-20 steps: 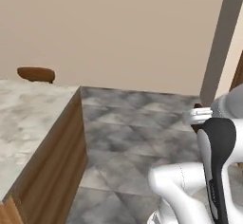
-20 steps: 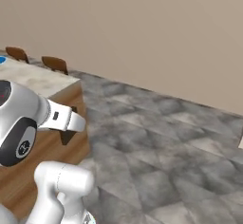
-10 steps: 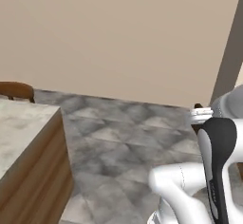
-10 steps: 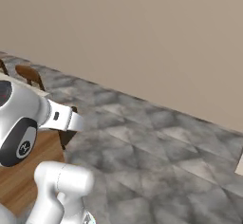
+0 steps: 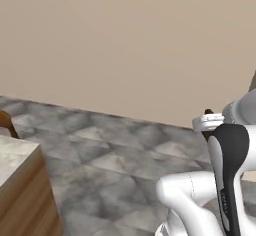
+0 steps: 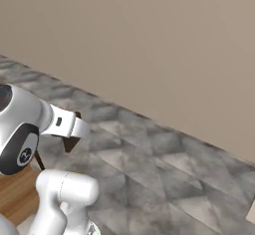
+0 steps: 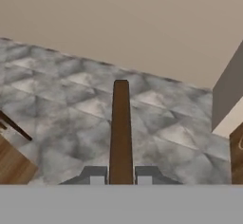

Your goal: Start the toaster. Once the lever pops up, take the bread to the plate on the dining counter.

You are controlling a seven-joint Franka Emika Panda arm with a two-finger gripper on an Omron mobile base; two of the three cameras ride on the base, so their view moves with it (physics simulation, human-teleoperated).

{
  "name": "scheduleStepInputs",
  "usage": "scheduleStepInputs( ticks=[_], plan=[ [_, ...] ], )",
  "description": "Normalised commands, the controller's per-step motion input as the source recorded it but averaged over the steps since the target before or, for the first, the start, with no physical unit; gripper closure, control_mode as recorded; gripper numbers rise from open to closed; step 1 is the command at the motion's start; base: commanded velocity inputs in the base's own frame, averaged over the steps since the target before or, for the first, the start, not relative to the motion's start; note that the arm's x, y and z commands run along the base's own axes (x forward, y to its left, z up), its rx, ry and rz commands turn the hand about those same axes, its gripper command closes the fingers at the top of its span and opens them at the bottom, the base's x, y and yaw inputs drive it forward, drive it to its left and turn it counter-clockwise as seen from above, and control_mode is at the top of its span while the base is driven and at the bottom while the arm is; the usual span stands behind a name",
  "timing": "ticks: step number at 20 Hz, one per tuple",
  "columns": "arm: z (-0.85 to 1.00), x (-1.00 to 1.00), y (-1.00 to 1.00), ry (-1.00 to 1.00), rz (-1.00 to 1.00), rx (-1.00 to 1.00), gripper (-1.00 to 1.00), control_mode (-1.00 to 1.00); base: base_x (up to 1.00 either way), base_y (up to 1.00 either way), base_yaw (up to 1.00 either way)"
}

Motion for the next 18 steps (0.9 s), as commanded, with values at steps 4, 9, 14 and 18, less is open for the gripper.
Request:
scheduleStepInputs(
  ticks=[4,9,14,18],
  plan=[
    [0.0,0.0,0.0,0.0,0.0,0.0,1.0,1.0,1.0,-0.69,0.23],
    [0.0,0.0,0.0,0.0,0.0,0.0,1.0,1.0,1.0,-0.59,0.37],
    [0.0,0.0,0.0,0.0,0.0,0.0,1.0,1.0,1.0,-0.35,0.59],
    [0.0,0.0,0.0,0.0,0.0,0.0,1.0,1.0,0.97,-0.24,0.67]
  ],
)
